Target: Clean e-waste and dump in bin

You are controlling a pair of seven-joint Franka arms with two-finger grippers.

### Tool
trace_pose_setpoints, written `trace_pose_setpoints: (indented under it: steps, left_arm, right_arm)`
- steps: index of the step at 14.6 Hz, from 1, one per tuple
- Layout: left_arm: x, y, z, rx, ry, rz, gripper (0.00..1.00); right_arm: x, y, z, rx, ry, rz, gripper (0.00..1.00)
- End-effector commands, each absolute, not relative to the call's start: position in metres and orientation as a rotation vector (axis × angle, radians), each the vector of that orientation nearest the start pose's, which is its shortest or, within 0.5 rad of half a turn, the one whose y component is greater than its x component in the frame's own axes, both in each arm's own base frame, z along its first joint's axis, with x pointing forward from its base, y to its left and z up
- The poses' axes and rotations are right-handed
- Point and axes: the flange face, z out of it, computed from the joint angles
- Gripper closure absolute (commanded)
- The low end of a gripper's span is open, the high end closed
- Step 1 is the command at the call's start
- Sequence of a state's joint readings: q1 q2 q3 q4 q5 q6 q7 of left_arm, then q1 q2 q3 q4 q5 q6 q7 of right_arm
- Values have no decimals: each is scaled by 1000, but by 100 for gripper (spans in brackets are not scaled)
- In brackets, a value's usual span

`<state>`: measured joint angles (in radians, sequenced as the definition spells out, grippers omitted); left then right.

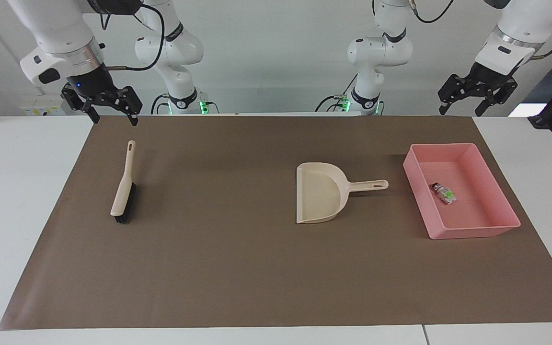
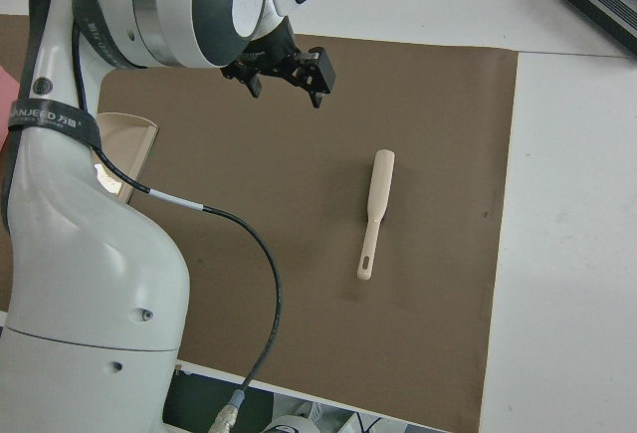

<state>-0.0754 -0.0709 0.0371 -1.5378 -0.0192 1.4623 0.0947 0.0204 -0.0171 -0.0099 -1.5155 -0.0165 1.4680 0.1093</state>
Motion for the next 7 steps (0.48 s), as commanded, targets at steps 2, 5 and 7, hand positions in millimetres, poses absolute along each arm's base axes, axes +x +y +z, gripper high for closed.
trace_pose_setpoints:
  steps: [2,5,7]
  left_arm:
    - [521,-21,669,-3134,236,36,1]
    - [520,-21,668,-3132,240,41,1]
    - [519,-21,666,-3133,238,55,1]
  right_arm:
    - [540,3,651,-3158,175,29,0]
    - [540,3,651,-3158,175,29,0]
    - [540,2,651,-3157,177,30,0]
